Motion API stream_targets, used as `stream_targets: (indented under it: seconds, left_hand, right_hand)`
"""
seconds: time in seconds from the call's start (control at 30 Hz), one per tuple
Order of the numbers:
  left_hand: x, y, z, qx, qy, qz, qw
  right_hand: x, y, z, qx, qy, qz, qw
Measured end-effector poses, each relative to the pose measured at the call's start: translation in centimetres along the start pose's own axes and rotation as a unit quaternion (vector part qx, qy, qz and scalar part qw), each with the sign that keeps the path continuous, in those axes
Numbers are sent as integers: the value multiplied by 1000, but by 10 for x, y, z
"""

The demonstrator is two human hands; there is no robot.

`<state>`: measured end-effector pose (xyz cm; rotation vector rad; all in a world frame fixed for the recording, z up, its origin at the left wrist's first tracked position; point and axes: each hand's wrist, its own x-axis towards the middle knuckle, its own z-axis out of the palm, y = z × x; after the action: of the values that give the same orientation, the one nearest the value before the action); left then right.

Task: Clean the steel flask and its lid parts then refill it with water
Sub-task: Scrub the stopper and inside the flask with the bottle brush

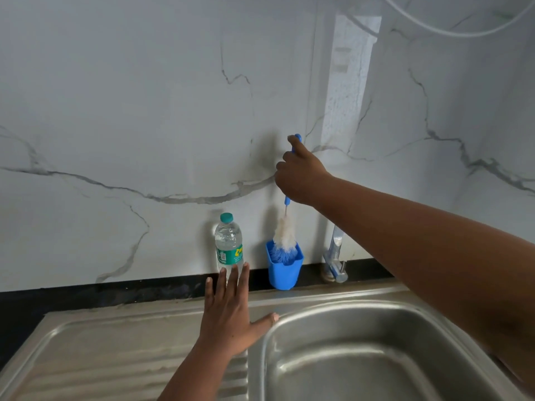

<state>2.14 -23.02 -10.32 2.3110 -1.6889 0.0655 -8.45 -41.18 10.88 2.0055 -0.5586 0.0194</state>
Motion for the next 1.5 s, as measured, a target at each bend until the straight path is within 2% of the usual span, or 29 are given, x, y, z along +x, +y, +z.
stream_targets:
  seconds: [0.17, 0.4, 0.67, 1.13, 1.33, 1.5]
  left_hand:
    - [-4, 8, -2, 5, -14, -4, 1000]
    - [-9, 18, -5, 10, -19, -4, 1000]
    - [-13, 28, -16, 4, -13, 1, 1000]
    - [-21, 32, -35, 20, -10, 1, 1000]
    - [-47, 13, -50, 35, -11, -26, 999]
    - [-86, 0, -58, 47, -22, -55, 997]
  right_hand:
    - [-6, 5, 12, 23, 69, -37, 997]
    - [-22, 9, 19, 53, 192, -20, 980]
    - [-41, 6, 18, 93, 256, 29, 962]
    - [-68, -8, -7, 124, 209, 99, 965]
    - [-83, -34, -25, 179, 149, 118, 965]
    - [-103, -62, -45, 217, 87, 91, 968]
